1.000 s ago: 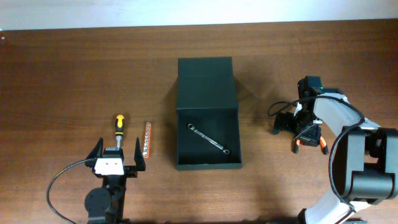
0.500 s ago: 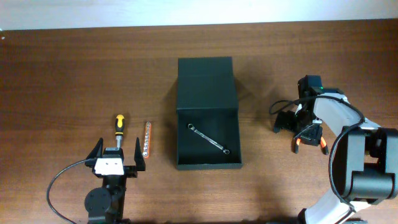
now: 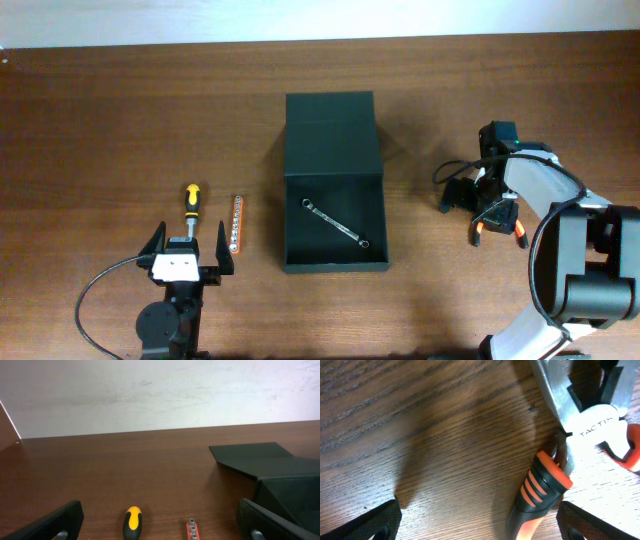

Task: Pack container
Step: 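Lower the right gripper and grasp the orange-black pliers handle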

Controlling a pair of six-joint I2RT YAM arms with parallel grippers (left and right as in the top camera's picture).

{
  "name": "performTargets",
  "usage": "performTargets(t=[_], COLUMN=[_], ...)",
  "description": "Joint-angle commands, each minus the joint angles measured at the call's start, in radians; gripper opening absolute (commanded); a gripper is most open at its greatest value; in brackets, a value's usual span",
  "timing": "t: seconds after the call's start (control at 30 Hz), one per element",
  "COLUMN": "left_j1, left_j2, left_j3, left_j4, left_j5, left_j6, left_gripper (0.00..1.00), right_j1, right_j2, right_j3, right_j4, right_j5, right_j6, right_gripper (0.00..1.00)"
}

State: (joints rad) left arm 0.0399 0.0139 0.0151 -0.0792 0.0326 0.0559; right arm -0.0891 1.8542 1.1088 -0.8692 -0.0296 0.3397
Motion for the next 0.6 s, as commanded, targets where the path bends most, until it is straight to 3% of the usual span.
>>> performTargets(t=[0.0,0.57], left_j1=[0.004,0.004], left_j2=[-0.008,-0.008], left_j3=[-0.006,-0.006], left_j4=[-0.002,-0.002], left_j5=[-0.003,-0.003], left_j6=[-0.003,-0.003], left_gripper=[0.99,0.99], right_j1=[0.004,0.004], right_j2=[0.006,0.006], right_j3=[-0.008,-0.008], right_j4=[0.002,0.003], right_j5=[0.016,0.016], right_j6=[0.01,0.01], right_gripper=[0.99,0.97])
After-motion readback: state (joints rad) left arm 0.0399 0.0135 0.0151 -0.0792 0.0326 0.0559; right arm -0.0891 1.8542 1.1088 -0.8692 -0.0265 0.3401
